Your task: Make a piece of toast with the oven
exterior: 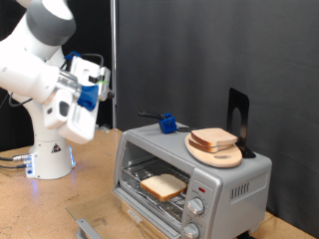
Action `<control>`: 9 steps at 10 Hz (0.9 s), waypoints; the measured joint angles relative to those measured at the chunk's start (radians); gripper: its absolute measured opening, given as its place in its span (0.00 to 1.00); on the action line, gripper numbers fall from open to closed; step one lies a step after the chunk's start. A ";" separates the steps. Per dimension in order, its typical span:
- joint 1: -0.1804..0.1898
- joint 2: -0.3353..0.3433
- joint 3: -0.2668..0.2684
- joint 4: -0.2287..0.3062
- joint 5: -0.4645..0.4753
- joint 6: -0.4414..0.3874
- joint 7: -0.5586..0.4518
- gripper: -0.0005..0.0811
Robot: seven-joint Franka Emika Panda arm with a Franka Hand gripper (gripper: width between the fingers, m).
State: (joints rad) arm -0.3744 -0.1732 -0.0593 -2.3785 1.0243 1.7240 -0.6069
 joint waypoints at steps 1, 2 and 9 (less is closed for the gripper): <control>-0.006 0.012 -0.011 -0.002 0.036 0.053 -0.069 0.84; -0.013 0.027 -0.021 -0.002 0.051 0.082 -0.115 0.84; -0.027 0.149 -0.039 0.168 -0.352 -0.329 0.165 0.84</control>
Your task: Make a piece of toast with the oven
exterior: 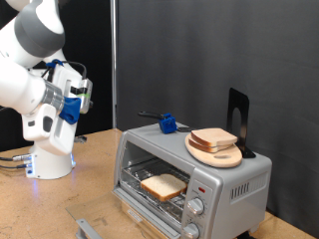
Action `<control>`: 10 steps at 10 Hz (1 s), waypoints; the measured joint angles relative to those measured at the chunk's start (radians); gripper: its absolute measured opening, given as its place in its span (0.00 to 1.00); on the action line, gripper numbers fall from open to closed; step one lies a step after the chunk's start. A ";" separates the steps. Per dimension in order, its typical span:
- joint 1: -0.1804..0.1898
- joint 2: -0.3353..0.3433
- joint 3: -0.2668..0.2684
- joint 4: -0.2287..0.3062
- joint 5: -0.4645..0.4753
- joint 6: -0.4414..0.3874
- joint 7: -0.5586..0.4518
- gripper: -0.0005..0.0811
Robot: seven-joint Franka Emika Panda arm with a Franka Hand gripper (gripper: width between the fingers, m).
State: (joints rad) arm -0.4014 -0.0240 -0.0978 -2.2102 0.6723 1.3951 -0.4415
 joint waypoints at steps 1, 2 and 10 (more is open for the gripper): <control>-0.005 0.033 -0.006 0.028 -0.008 -0.035 0.009 0.84; -0.010 0.056 -0.010 0.037 -0.006 -0.036 0.008 0.84; -0.030 0.092 -0.032 -0.110 0.126 0.318 -0.115 0.84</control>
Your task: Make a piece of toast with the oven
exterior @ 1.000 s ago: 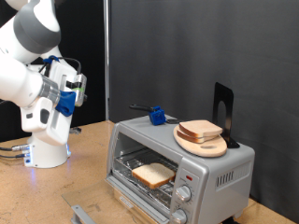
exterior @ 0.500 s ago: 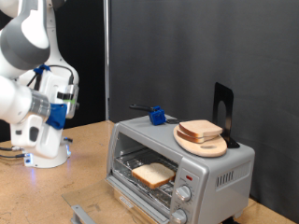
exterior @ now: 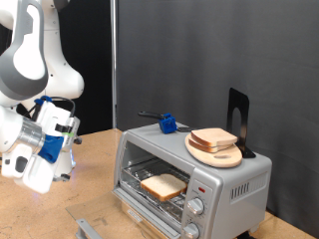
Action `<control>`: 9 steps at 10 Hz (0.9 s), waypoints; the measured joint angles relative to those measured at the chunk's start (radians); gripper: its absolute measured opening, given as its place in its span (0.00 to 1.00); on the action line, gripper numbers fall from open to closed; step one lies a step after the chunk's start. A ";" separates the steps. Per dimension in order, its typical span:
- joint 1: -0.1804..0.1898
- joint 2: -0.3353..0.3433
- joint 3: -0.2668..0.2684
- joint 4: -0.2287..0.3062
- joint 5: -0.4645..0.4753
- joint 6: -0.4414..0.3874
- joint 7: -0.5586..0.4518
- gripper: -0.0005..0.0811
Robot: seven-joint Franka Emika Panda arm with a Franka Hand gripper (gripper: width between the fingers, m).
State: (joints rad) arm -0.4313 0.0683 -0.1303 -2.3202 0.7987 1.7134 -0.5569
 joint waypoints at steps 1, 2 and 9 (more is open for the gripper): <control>0.000 0.002 0.000 0.004 -0.025 -0.026 0.025 0.84; 0.000 0.005 -0.001 0.008 -0.030 -0.049 0.087 0.84; -0.001 0.061 -0.001 -0.034 0.111 0.104 0.187 0.84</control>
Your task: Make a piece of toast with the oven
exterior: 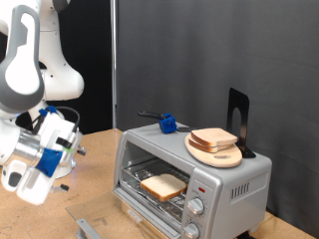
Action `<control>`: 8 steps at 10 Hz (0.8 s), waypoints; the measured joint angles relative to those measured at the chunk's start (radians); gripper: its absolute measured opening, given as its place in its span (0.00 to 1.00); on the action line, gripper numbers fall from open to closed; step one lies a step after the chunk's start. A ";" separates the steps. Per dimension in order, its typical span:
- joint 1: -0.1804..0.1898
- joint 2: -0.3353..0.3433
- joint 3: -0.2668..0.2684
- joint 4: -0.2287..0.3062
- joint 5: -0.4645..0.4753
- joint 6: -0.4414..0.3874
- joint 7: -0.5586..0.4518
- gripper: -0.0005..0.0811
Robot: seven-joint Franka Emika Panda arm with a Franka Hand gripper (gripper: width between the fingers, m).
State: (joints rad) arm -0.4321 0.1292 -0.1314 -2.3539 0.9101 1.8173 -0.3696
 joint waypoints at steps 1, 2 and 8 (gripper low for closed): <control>0.003 0.016 0.003 -0.013 -0.001 0.045 -0.017 0.84; 0.005 0.034 0.008 -0.024 -0.001 0.084 -0.034 0.84; 0.005 0.124 0.025 -0.042 0.024 0.162 -0.139 0.84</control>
State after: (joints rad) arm -0.4275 0.2535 -0.1064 -2.3955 0.9340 1.9798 -0.5090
